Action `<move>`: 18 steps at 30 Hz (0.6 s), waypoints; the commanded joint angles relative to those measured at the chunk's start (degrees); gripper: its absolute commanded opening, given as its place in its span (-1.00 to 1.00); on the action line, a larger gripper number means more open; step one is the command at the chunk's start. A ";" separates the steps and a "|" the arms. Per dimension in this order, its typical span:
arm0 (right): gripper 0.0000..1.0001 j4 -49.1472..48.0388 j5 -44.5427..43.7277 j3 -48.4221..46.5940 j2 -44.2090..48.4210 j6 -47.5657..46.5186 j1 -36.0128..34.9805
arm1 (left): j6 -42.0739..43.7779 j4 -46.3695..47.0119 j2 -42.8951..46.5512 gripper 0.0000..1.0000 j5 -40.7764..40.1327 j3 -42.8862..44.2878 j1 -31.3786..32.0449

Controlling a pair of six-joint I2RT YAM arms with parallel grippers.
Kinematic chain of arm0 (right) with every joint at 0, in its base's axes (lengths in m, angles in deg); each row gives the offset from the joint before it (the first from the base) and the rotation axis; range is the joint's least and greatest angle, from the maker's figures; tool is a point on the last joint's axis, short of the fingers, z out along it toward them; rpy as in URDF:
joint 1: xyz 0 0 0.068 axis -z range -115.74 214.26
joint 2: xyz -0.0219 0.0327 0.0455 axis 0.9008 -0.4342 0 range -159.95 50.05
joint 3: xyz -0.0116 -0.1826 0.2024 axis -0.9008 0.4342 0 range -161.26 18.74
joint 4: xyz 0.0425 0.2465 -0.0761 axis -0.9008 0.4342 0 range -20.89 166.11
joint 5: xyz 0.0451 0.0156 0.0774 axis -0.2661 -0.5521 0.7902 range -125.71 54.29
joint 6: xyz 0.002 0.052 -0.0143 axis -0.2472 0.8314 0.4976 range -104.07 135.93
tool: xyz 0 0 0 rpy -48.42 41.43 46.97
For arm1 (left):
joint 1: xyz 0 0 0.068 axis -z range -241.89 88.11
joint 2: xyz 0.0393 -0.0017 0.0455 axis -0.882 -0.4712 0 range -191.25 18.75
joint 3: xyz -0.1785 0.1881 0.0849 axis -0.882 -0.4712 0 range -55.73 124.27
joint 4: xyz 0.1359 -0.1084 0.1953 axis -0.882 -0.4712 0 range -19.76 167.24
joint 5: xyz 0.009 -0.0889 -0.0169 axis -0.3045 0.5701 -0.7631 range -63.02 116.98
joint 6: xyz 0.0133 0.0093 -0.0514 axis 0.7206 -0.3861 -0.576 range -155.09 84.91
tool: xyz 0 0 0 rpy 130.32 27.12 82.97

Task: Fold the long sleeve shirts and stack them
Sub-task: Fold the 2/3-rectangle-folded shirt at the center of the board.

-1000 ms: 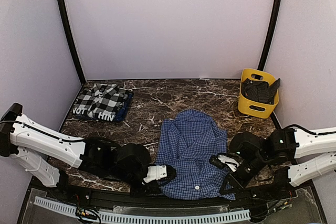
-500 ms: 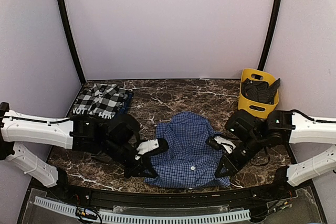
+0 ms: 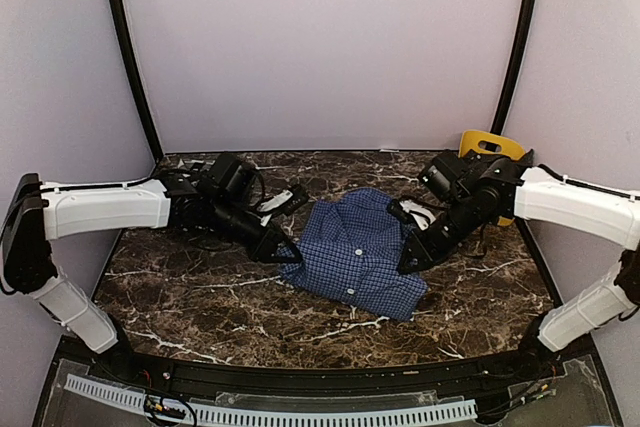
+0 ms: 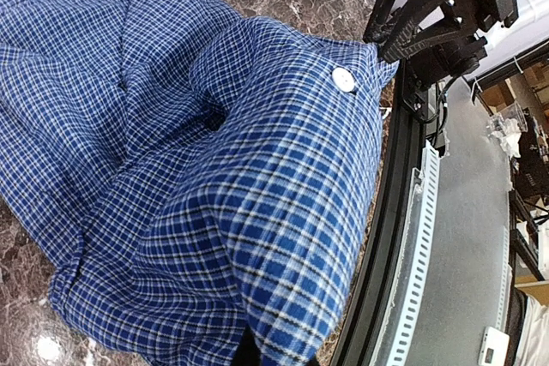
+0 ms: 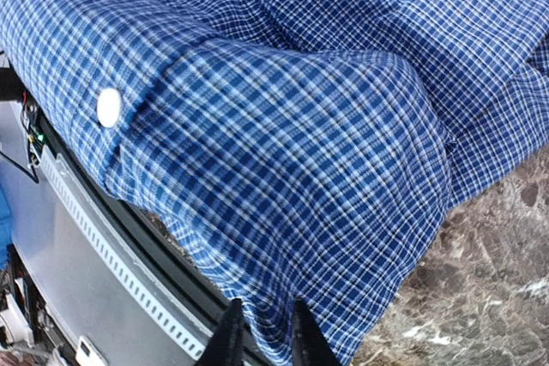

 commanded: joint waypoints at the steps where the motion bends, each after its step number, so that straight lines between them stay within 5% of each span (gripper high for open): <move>1: -0.55 -1.10 -0.81 -2.57 -1.74 -4.24 0.87 | 2.03 0.12 -4.25 -1.00 4.21 4.97 -0.82; 8: 0.43 -4.30 -5.29 0.19 4.28 -3.02 -0.78 | 2.25 -1.23 -6.53 -1.00 5.31 7.52 -1.06; 18: 0.76 -9.86 -12.39 2.98 3.61 -4.49 -4.79 | 4.59 -2.08 -7.06 -1.00 6.71 7.86 -1.16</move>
